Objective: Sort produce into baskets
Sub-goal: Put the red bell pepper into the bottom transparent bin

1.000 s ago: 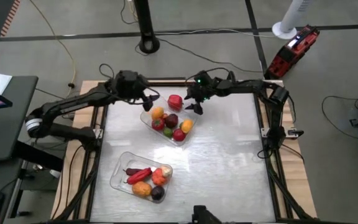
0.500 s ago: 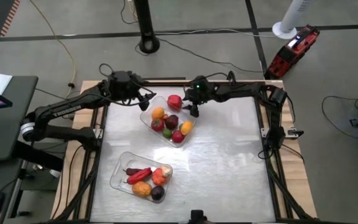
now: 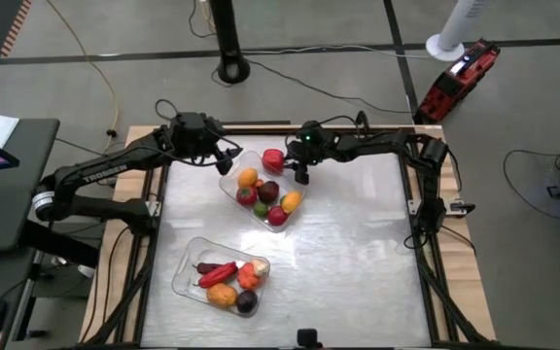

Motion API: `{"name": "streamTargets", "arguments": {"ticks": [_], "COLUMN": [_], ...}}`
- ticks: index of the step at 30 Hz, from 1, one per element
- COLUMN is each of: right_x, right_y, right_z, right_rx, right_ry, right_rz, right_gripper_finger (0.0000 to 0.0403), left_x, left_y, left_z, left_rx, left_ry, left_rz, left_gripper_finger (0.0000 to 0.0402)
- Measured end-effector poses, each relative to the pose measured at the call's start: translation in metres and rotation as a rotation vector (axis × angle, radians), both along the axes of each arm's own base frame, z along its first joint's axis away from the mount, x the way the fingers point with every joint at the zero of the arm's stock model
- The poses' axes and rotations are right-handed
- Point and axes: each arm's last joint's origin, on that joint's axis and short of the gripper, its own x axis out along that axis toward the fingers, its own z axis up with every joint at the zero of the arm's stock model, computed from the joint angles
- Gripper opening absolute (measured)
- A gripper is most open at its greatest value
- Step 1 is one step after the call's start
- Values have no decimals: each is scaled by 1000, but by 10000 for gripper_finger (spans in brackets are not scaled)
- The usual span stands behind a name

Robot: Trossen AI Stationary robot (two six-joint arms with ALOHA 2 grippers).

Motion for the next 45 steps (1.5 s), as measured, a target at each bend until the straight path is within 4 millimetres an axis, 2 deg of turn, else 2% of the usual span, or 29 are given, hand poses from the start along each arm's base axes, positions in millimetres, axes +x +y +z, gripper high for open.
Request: {"name": "streamTargets", "arguments": {"ticks": [17,23,33,41,45], "right_x": [-9,-13,-15,-23,-25], "right_y": [-14,-16,-12,-3,-3], "right_z": [0,8,8,37,41], "right_rx": [2,-9,0,-12,-17], "right_ry": [7,-1,42,24,25], "right_rz": [-39,-40,-16,-9,-5], "right_gripper_finger": [18,18,18,19,38], "left_x": [-1,0,0,0,0], "left_y": [0,0,1,1,1], "left_z": [-1,0,1,0,0], "left_rx": [5,9,20,13,13], "left_ry": [12,12,4,6,5], "left_rz": [12,12,11,13,13], "left_gripper_finger": [309,309,309,309,309]}}
